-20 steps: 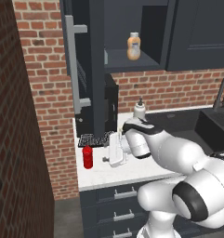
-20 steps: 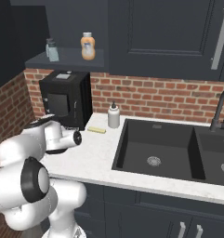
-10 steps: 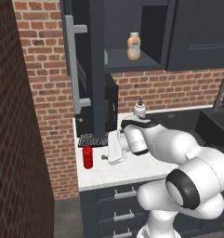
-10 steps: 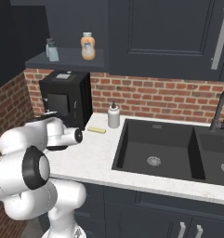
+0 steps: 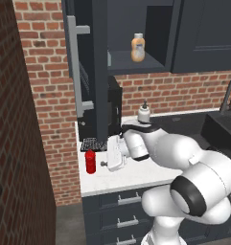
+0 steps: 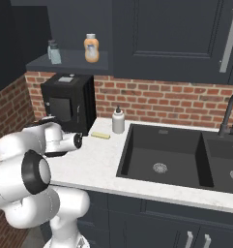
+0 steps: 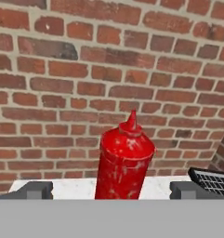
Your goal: Put the shaker and condiment bottle from the counter next to their counterparts in the cabinet.
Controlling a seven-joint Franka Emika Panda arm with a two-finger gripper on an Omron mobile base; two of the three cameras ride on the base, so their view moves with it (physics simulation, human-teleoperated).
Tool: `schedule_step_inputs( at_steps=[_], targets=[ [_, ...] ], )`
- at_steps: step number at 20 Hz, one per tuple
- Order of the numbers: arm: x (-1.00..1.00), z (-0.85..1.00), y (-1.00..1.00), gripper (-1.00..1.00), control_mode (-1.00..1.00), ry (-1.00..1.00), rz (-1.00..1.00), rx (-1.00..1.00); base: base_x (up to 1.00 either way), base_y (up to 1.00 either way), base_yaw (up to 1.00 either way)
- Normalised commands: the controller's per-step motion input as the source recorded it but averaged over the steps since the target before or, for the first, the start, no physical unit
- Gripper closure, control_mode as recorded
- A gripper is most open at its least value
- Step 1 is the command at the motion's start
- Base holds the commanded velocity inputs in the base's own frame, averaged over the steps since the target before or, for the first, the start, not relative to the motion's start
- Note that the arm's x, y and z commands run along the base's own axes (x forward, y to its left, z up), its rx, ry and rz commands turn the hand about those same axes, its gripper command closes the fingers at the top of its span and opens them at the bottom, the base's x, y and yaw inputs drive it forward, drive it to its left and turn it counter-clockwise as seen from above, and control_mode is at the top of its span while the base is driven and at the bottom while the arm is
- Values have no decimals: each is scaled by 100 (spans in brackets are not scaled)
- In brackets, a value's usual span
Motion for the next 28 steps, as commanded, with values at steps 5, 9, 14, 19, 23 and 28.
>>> schedule_step_inputs(
  at_steps=[5,9,14,19,23,28],
  targets=[
    [4,-7,39,-100,-100,1,0,0,0,0,0],
    [3,-9,21,-100,-100,1,0,0,0,0,0],
    [0,-10,22,100,-100,0,0,0,0,0,0],
    [0,-5,15,100,-100,2,0,0,0,0,0],
    [13,-6,0,100,-100,10,-8,9,0,0,0],
    [26,25,-10,100,-100,16,-24,18,0,0,0]
  ],
)
